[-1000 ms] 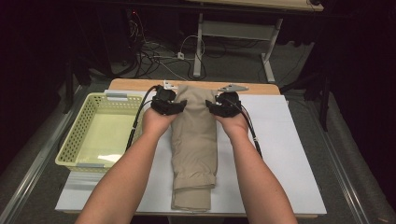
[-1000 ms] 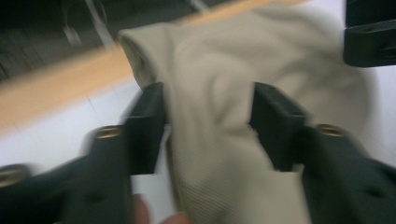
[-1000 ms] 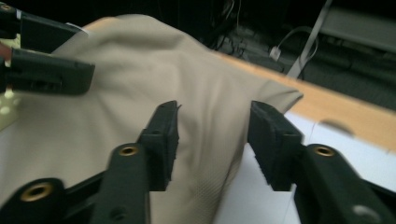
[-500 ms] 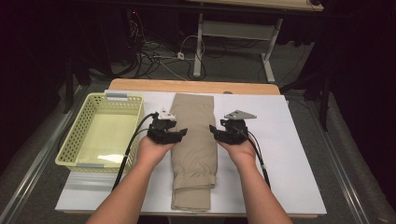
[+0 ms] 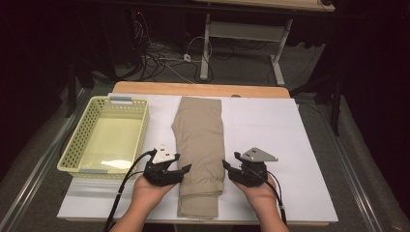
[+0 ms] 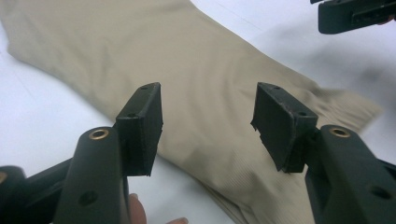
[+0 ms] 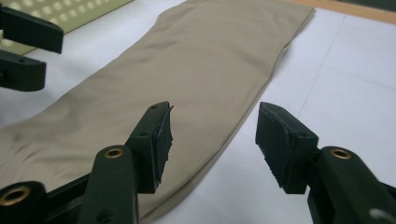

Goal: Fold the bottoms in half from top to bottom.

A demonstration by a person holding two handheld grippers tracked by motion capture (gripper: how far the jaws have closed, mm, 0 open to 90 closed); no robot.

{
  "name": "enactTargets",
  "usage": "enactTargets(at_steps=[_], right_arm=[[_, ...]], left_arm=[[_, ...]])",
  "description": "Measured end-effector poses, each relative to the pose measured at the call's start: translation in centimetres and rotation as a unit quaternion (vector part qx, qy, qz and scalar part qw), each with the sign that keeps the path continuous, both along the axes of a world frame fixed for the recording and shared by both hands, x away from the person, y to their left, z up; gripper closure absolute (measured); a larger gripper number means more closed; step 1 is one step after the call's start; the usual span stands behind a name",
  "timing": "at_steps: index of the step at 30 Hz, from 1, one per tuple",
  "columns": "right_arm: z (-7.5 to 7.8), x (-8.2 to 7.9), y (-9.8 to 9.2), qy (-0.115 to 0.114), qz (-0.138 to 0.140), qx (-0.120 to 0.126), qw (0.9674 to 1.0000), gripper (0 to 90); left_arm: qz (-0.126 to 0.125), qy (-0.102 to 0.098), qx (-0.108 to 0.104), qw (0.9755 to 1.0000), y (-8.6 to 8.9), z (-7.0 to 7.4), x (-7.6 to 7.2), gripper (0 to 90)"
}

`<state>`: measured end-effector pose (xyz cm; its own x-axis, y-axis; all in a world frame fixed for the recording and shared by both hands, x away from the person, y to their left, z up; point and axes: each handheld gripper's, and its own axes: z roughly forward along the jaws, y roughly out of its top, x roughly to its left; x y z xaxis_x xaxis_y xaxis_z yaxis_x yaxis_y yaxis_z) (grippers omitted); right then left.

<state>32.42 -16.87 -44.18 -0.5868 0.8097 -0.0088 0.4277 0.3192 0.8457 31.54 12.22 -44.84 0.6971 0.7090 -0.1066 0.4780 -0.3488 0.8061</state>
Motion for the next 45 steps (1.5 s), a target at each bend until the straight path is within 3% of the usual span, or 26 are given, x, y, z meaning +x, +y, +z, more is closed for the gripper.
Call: enactTargets(at_steps=[5,11,16,20,22,27,45], right_arm=[[-1.0,-2.4,0.4,-0.002,0.022,-0.016,0.9996,46.4],[-1.7,-4.3,1.0,0.002,0.044,-0.009,0.9990,46.2],[-3.0,-4.6,2.3,0.031,0.071,-0.018,0.9968,45.8],[-4.2,-4.1,2.9,0.062,0.083,-0.033,0.9940,47.3],[-4.3,-4.0,2.7,0.072,0.091,-0.016,0.9931,53.0],[-4.2,-4.3,2.0,0.072,0.089,-0.004,0.9935,61.7],[-4.5,-7.7,1.4,0.071,0.102,-0.005,0.9922,56.6]], left_arm=[[-0.018,-0.003,-0.003,0.9998,0.2,-0.7,-1.6,40.5],[-0.040,0.006,-0.007,0.9992,0.2,-2.1,-2.7,41.9],[-0.060,0.023,0.005,0.9979,-0.3,-3.3,-2.8,42.2],[-0.069,0.038,0.017,0.9967,-0.8,-3.5,-2.8,50.9],[-0.069,0.047,0.016,0.9964,-0.9,-3.5,-2.9,55.0],[-0.074,0.044,0.015,0.9962,-0.9,-3.4,-3.4,57.6],[-0.097,0.038,0.019,0.9944,-0.8,-3.6,-6.6,56.5]])
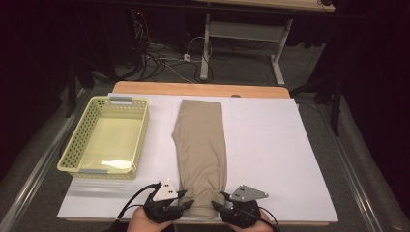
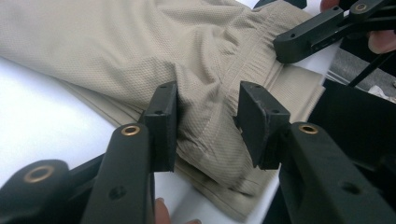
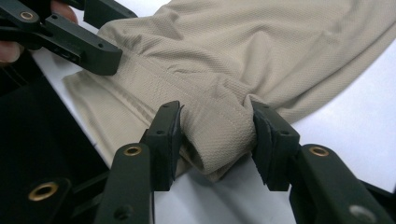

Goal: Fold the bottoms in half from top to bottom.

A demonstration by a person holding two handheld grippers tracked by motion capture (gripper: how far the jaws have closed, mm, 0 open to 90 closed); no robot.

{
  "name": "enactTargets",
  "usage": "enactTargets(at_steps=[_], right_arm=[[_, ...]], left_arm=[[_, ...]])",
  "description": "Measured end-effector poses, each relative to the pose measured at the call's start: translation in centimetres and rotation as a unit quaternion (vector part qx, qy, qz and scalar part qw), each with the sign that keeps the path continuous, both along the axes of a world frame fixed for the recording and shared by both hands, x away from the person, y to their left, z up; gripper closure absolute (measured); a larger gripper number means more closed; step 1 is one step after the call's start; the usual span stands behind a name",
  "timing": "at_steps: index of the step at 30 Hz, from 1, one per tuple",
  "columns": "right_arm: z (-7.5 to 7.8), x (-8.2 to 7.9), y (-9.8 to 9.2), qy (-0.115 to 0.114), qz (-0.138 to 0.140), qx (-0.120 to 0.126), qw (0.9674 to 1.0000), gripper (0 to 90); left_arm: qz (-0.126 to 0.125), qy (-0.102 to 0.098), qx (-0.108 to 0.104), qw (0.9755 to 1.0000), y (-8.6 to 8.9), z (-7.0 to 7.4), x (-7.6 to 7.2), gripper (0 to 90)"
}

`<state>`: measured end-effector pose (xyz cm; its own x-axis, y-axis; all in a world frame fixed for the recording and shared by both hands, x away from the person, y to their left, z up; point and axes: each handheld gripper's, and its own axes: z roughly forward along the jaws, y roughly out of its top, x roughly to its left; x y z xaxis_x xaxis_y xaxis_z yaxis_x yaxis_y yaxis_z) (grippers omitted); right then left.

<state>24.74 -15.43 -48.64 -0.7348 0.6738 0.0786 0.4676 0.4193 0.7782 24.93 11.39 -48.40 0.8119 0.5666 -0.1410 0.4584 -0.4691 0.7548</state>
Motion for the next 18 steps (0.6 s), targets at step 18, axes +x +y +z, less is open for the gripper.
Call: enactTargets(at_steps=[18], right_arm=[[0.0,-2.9,-1.3,-0.003,0.003,0.009,1.0000,53.8]], left_arm=[[-0.034,0.002,-0.012,0.9993,-0.3,0.0,-2.2,48.6]])
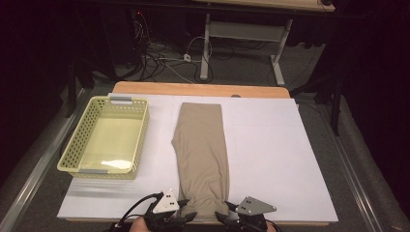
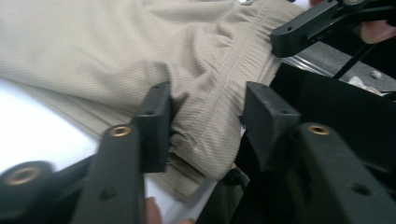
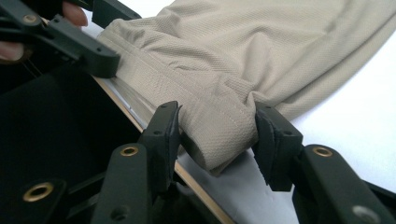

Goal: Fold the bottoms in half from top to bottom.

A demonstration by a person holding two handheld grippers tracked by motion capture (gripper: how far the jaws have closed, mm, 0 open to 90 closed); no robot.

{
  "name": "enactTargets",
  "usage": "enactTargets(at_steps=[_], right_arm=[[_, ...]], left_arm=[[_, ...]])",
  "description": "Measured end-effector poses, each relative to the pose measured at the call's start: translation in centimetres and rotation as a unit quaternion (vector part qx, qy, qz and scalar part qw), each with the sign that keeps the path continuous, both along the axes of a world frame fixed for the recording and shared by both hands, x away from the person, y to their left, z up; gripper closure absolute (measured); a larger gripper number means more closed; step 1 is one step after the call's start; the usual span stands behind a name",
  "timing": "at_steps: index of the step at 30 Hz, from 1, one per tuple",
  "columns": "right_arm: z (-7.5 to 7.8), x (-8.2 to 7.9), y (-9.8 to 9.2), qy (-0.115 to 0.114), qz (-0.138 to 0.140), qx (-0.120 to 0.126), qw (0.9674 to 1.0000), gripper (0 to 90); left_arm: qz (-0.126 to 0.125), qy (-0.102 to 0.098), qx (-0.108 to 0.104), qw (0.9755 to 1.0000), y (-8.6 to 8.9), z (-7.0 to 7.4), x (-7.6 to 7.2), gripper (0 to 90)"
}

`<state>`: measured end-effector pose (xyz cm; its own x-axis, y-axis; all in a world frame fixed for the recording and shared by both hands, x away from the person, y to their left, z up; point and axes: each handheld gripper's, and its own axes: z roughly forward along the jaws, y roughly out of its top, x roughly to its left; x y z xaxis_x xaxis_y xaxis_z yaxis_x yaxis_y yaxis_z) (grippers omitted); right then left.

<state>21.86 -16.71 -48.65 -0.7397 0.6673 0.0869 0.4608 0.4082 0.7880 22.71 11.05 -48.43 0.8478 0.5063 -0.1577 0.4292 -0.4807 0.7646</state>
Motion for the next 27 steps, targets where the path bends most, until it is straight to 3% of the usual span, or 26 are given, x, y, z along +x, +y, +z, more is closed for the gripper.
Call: enactTargets(at_steps=[2,5,7,8,10,12,16,19,23,27], right_arm=[[-0.2,-0.2,-0.3,-0.002,-0.001,0.010,0.9999,50.1],[0.2,-0.6,-0.6,-0.015,-0.001,0.012,0.9998,46.8],[0.6,-0.7,-0.9,-0.022,-0.003,0.021,0.9995,46.1],[0.8,-0.7,-1.0,-0.025,-0.004,0.024,0.9994,46.0],[1.0,-0.5,-1.2,-0.029,-0.007,0.031,0.9991,46.0],[0.9,-0.3,-1.3,-0.031,-0.007,0.030,0.9991,46.0],[0.4,-0.1,-1.0,-0.023,-0.001,0.022,0.9995,46.0],[0.0,0.0,-0.6,-0.018,0.003,0.013,0.9997,45.9],[-0.4,0.0,-0.3,-0.015,0.007,0.003,0.9999,45.9],[-0.8,0.0,-0.1,-0.017,0.012,-0.008,0.9998,47.6]], left_arm=[[0.008,-0.001,-0.032,0.9995,0.9,0.4,-0.4,43.3],[0.033,-0.020,-0.039,0.9985,2.9,1.7,-0.6,40.6],[0.059,-0.012,-0.064,0.9961,4.6,2.0,-0.3,42.5],[0.070,-0.006,-0.066,0.9953,5.1,1.9,-0.1,45.7],[0.083,0.012,-0.049,0.9953,5.3,1.1,0.4,51.3],[0.078,0.036,-0.035,0.9956,4.7,0.2,0.8,54.3],[0.079,0.056,-0.016,0.9952,3.1,-0.8,1.1,54.2],[0.083,0.048,-0.015,0.9953,2.7,-0.9,0.9,59.0],[0.076,0.039,0.000,0.9964,2.1,-1.0,0.4,76.2],[0.079,0.045,-0.005,0.9959,2.1,-1.0,0.4,85.8]])
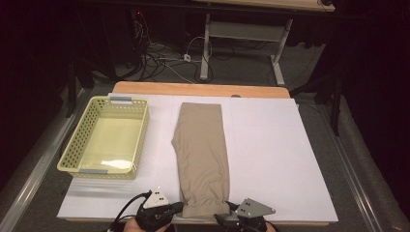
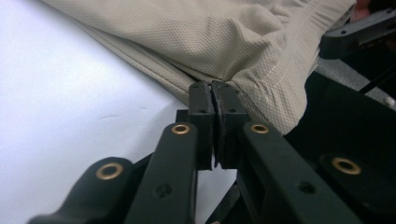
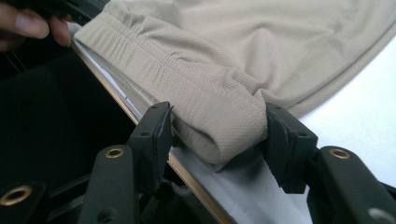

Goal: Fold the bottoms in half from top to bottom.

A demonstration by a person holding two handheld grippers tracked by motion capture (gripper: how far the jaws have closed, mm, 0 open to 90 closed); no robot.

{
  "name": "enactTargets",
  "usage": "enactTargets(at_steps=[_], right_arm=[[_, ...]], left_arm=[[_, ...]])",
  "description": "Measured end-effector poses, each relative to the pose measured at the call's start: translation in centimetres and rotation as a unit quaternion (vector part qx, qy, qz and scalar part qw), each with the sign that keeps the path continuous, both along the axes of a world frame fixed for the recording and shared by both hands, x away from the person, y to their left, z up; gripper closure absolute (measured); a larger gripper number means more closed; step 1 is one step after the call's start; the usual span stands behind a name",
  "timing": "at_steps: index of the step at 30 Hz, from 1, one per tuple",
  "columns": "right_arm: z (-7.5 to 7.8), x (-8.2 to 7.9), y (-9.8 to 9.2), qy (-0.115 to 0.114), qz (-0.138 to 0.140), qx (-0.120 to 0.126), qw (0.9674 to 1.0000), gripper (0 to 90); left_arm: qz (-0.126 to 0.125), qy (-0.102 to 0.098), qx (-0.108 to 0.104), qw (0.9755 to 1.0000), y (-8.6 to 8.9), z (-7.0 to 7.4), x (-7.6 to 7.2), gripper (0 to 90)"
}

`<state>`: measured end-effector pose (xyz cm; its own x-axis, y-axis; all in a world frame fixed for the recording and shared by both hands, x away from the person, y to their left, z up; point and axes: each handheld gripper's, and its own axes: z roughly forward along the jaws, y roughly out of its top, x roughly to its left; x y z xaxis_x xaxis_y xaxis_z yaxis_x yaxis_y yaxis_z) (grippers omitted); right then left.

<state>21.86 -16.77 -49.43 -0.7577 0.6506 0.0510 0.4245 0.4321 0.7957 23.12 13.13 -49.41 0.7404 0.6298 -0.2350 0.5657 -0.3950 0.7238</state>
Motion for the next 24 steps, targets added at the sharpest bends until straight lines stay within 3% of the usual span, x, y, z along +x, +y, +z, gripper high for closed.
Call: enactTargets(at_steps=[4,9,17,21,24], right_arm=[[0.0,-0.1,0.0,0.002,0.000,0.001,1.0000,49.1],[0.0,-0.3,0.3,0.000,0.009,0.003,1.0000,50.7],[0.1,-1.1,1.4,0.002,0.031,0.006,0.9995,51.1],[0.3,-1.3,1.7,-0.003,0.034,0.012,0.9994,46.1],[0.7,-1.2,1.3,-0.010,0.030,0.029,0.9991,40.1]], left_arm=[[0.004,0.003,0.002,1.0000,0.4,0.3,0.0,86.2],[0.008,-0.013,0.013,0.9998,1.2,0.9,-0.3,86.2],[0.014,-0.009,0.023,0.9996,2.9,1.1,-0.2,86.2],[0.013,-0.009,0.023,0.9996,3.3,1.0,0.0,85.6],[0.016,-0.024,0.011,0.9995,3.6,1.2,0.0,77.3]])
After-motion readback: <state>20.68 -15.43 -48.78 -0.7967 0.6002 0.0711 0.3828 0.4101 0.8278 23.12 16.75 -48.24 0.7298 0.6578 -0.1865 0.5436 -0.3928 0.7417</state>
